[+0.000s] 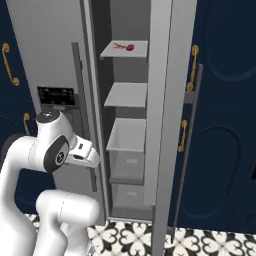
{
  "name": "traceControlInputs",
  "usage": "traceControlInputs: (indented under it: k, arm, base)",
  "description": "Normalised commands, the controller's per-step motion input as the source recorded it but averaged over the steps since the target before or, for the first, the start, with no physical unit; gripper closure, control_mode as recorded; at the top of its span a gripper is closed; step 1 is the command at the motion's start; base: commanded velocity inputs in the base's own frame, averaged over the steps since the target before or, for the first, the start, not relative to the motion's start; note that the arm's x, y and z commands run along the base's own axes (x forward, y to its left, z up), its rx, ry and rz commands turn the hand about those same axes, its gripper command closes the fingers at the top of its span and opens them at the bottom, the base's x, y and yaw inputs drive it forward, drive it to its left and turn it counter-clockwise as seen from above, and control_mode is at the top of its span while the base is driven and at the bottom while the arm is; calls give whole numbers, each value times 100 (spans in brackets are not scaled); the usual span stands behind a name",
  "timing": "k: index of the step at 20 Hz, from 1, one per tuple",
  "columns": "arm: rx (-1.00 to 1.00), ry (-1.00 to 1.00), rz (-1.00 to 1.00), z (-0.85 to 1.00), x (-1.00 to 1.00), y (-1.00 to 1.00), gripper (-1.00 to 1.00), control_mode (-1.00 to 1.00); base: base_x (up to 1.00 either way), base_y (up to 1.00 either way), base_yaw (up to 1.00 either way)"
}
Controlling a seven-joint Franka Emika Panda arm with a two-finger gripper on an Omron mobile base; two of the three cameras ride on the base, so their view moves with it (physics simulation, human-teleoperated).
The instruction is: Take the strawberry from the fridge and place it on top of the pancake, located on the dining counter.
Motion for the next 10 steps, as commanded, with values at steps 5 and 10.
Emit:
traceControlInputs:
  k: [5, 10]
  arm:
    - [0, 0, 0, 0, 0, 0, -100, 100]
    - [0, 0, 0, 0, 0, 0, -100, 100]
  base:
    - [58, 6, -13]
    - [80, 0, -4]
